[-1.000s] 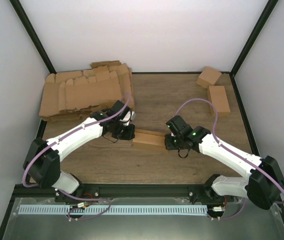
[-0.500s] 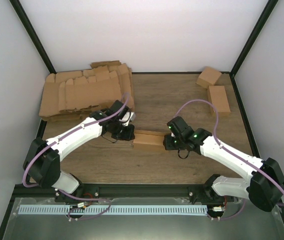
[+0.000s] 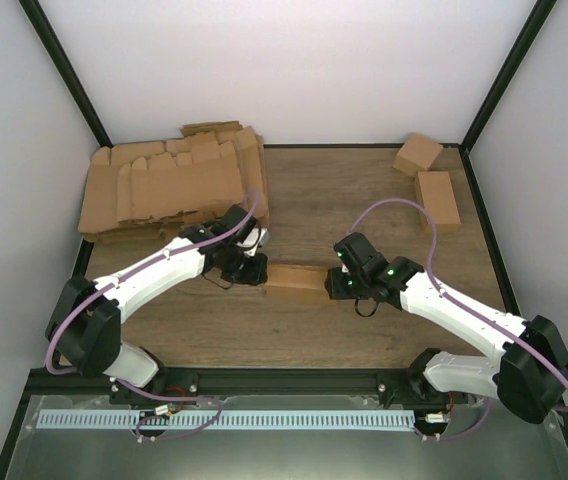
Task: Fold the paper box
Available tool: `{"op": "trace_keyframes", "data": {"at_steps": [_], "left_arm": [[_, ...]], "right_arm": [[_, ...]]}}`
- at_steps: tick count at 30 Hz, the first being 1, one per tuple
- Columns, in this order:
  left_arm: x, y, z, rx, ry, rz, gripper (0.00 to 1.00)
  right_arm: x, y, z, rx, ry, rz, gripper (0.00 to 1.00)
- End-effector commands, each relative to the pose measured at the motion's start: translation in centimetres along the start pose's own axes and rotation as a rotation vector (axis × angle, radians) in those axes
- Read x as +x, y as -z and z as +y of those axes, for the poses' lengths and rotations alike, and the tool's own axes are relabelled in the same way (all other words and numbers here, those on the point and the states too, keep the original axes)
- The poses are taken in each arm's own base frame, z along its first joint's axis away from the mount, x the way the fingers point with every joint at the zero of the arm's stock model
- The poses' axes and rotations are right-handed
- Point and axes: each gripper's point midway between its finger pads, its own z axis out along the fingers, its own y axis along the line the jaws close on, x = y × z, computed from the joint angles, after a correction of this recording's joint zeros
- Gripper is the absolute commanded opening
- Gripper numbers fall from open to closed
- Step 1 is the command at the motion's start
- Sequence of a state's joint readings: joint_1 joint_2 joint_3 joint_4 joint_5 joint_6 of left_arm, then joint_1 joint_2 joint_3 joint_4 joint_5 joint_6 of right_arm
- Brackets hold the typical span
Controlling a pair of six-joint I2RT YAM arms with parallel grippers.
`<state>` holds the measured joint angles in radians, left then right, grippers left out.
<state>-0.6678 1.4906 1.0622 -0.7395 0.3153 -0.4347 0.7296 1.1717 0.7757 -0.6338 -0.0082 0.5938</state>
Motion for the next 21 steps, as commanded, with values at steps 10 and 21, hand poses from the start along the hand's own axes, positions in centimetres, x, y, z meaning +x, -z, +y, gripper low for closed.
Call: {"op": "trace_keyframes", "data": {"at_steps": [10, 21], "left_arm": [[2.6, -1.5, 1.9, -0.073, 0.011, 0.071, 0.04], [0.5, 0.2, 0.1, -0.016, -0.002, -0.041, 0.22]], "right_arm": [[-0.6, 0.4, 1.2, -0.045, 0.024, -0.021, 0.42], [-1.3, 2.3, 1.5, -0.043, 0.034, -0.046, 0.51]]}}
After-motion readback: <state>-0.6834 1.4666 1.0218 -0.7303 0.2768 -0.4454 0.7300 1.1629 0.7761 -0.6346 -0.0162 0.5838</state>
